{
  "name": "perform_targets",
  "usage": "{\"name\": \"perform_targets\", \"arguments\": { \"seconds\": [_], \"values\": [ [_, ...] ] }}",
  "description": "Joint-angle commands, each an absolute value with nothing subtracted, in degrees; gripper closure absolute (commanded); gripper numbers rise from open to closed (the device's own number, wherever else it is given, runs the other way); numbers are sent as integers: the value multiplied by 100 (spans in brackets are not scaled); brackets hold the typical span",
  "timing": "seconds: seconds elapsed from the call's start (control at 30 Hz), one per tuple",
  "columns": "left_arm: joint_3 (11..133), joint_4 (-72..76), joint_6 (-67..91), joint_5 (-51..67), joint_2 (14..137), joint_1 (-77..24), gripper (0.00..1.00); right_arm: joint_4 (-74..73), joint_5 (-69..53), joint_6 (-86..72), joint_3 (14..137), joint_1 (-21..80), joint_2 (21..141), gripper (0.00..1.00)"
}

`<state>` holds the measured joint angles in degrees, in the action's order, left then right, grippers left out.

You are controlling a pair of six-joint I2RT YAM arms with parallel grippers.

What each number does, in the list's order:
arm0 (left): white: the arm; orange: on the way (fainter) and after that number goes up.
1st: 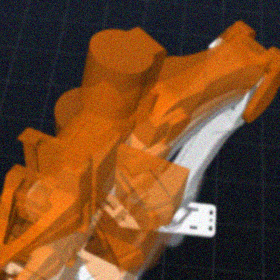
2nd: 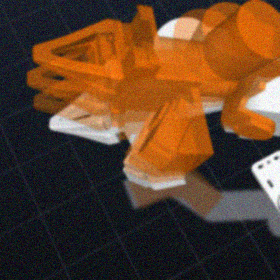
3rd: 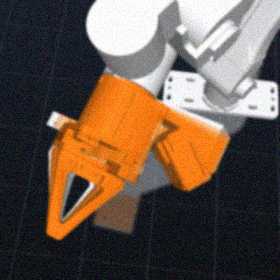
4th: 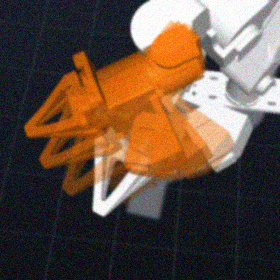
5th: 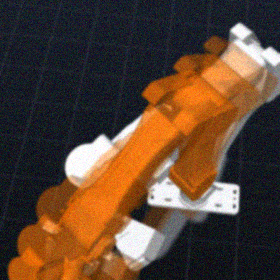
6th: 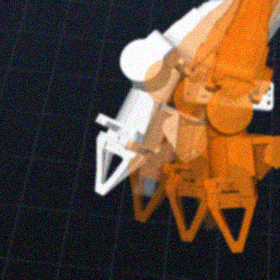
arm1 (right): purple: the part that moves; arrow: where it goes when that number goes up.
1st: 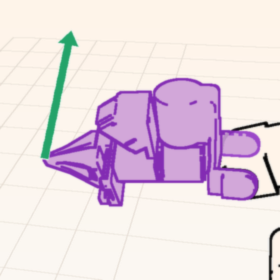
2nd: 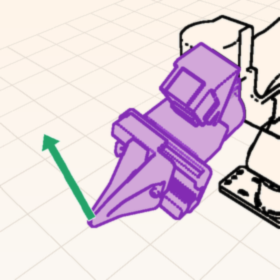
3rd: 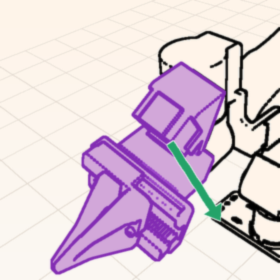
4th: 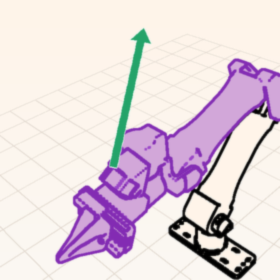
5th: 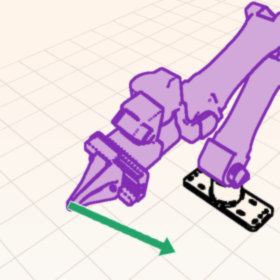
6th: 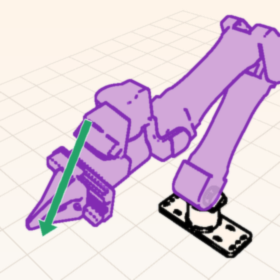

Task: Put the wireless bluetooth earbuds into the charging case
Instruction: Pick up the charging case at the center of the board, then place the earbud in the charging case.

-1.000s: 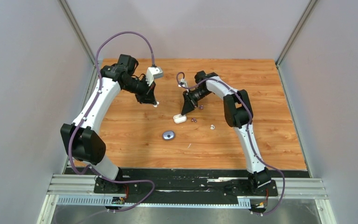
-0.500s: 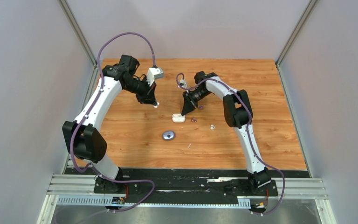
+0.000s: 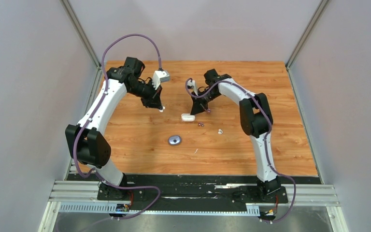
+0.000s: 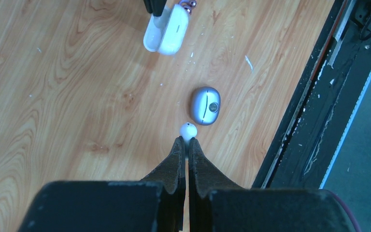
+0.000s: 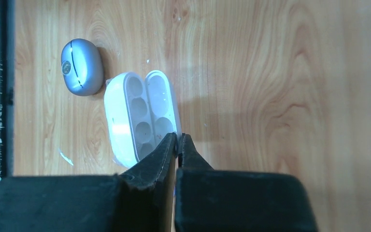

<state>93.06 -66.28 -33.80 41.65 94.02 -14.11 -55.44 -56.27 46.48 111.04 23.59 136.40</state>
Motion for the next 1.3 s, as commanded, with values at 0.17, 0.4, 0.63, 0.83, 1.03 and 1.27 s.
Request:
{"name": "perform_targets", "arguments": {
  "seconds": [0.17, 0.4, 0.63, 0.83, 1.03, 1.27],
  "values": [
    [9636, -6001, -3150, 4064, 9316, -1371, 100, -1624, -4129, 5104, 8590, 2593, 10563, 100],
    [10187, -5591, -3109, 4517, 9040, -1418, 100, 1608, -3167, 6028, 6371, 3076, 9161, 100],
    [9392, -4117, -2894, 4483, 8124, -1856, 100, 2524, -2538, 5996, 6141, 3408, 8924, 100],
    [8380, -2996, -2923, 3959, 7536, -2369, 100, 2552, -2212, 5786, 6240, 3577, 8802, 100],
    [8267, -2647, -2988, 3427, 7623, -2700, 100, 2470, -2162, 5797, 6277, 3695, 8670, 100],
    [8537, -2793, -3039, 3017, 7914, -2838, 100, 2037, -2302, 5797, 6320, 3735, 8502, 100]
  ]
}}
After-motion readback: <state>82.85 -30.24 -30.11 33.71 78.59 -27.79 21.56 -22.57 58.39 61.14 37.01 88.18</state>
